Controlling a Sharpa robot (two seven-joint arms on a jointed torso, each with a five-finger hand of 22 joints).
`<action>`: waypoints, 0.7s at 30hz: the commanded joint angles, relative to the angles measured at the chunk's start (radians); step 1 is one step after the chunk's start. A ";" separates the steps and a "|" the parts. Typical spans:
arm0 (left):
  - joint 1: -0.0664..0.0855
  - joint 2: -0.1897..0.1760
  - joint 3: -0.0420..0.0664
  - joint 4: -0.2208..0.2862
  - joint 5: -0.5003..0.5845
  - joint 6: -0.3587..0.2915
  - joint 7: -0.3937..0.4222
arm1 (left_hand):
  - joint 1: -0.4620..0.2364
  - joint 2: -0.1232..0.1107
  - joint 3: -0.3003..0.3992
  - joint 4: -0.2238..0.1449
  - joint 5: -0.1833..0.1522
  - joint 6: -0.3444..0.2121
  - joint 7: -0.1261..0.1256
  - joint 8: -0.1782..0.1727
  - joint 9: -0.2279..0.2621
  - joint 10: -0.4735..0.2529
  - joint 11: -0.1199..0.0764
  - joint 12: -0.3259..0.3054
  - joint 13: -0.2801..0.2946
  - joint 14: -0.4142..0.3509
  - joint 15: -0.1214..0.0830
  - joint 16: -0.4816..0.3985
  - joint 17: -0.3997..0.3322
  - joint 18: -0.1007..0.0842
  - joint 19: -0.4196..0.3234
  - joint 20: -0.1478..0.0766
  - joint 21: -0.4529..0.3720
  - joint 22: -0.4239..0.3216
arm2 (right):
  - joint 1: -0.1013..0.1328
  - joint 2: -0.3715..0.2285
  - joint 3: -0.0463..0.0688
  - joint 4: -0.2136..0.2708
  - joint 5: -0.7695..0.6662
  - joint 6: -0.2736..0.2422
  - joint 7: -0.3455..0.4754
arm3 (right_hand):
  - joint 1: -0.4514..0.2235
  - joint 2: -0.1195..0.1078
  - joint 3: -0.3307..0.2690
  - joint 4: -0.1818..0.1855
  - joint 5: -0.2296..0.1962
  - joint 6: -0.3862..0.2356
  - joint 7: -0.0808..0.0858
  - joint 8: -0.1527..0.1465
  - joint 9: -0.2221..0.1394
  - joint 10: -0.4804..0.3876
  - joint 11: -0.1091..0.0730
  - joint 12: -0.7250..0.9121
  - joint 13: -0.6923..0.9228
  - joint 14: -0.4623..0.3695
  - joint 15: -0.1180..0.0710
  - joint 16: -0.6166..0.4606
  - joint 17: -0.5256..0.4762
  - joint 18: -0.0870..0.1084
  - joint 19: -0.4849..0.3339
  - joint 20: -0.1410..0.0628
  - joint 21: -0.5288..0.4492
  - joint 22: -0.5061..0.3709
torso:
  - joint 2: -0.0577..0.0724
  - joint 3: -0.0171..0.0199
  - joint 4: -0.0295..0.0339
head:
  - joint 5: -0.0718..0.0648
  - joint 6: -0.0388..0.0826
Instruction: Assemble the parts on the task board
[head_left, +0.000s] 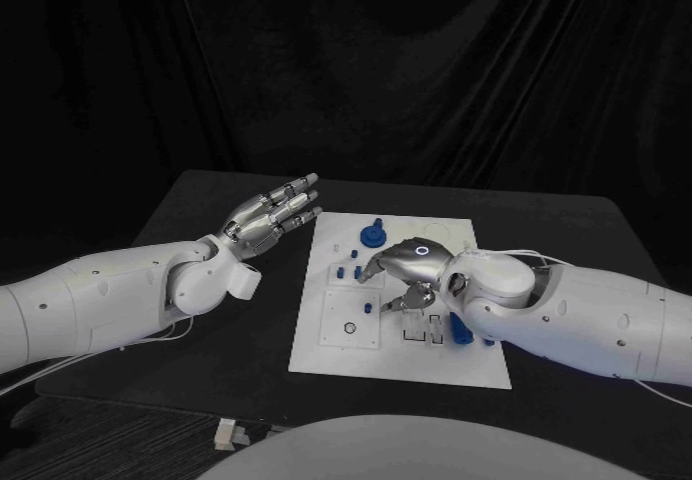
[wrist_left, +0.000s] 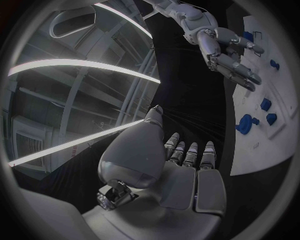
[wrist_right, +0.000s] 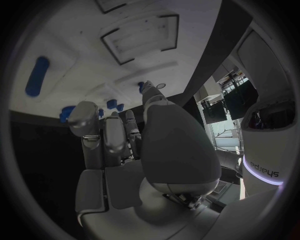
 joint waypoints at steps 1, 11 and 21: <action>-0.002 0.001 0.001 0.002 0.006 0.014 0.007 | 0.002 0.010 0.000 -0.008 0.002 -0.001 0.004 0.005 0.001 0.000 0.001 0.002 0.001 0.001 0.009 -0.004 -0.001 0.015 -0.001 0.005 -0.001 0.002 | 0.039 -0.023 0.001 0.021 -0.004 -0.105 -0.025 | -0.009 0.009 0.012 0.003 0.010 0.027 0.007 0.014 0.000 0.009 0.000 0.019 -0.002 0.016 -0.002 0.014 0.016 -0.004 0.018 0.001 0.024 0.123 | -0.001 0.0001 -0.0004 | 0.000 0.000; -0.002 0.003 0.001 0.000 0.006 0.016 0.007 | -0.003 0.020 -0.001 -0.002 0.003 0.000 0.005 0.006 0.001 0.002 0.006 0.003 0.002 0.001 0.012 -0.004 -0.001 0.015 -0.001 0.009 -0.001 0.003 | 0.158 -0.104 0.001 0.033 0.015 0.015 -0.119 | -0.206 0.000 -0.014 0.007 -0.027 0.111 -0.037 0.025 -0.007 0.088 -0.003 0.057 -0.032 0.078 -0.014 0.054 0.088 -0.019 0.082 -0.014 0.116 0.142 | -0.001 -0.0001 -0.0001 | -0.007 0.000; -0.002 0.006 0.001 -0.001 0.006 0.018 0.003 | -0.002 0.032 -0.003 0.000 0.007 0.061 0.032 0.021 0.009 0.002 0.013 0.003 0.002 0.001 0.010 -0.004 -0.001 0.016 -0.001 0.010 -0.001 0.003 | 0.134 -0.130 0.000 0.003 0.037 0.156 -0.141 | -0.221 -0.018 -0.036 0.007 -0.054 0.098 -0.052 -0.003 -0.029 0.116 0.004 0.032 -0.033 0.067 -0.012 0.001 -0.001 -0.012 0.079 -0.013 0.072 0.128 | -0.001 -0.0007 -0.0008 | -0.004 0.000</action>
